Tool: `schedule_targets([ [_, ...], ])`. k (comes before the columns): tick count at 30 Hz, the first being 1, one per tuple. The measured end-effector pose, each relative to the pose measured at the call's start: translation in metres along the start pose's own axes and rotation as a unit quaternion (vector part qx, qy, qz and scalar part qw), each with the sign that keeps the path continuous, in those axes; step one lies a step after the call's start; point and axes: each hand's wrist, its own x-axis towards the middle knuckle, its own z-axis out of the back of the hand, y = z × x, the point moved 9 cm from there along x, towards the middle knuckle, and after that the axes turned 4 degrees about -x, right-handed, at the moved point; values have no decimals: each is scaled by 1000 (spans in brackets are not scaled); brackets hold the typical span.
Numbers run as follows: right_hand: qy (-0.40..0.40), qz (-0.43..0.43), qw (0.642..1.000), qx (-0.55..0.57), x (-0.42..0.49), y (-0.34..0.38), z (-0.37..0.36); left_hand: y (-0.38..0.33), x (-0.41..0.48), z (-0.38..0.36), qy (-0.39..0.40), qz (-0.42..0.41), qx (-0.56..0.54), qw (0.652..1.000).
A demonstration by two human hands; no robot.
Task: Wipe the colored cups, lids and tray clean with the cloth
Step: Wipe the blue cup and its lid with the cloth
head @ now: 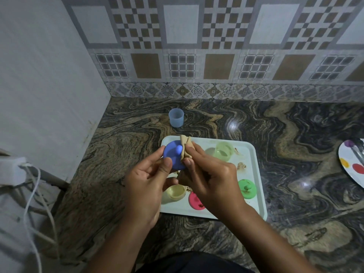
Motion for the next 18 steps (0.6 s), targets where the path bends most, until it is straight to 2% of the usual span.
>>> schedule_targets([
  [5, 4, -59, 998, 6, 7, -3, 3, 4, 0, 0, 24, 20, -14, 999],
  [9, 4, -113, 994, 13, 7, -15, 0, 3, -1, -4, 65, 7, 27, 998],
  [11, 18, -110, 994, 9, 6, -17, -3, 2, -5, -10, 84, -4, 45, 995],
  [14, 31, -99, 994, 23, 4, -12, -6, 1, -4, -8, 74, -19, 55, 996],
  [18, 26, -114, 992, 47, 9, -15, 0, 4, -4, -8, 95, 17, 45, 994],
])
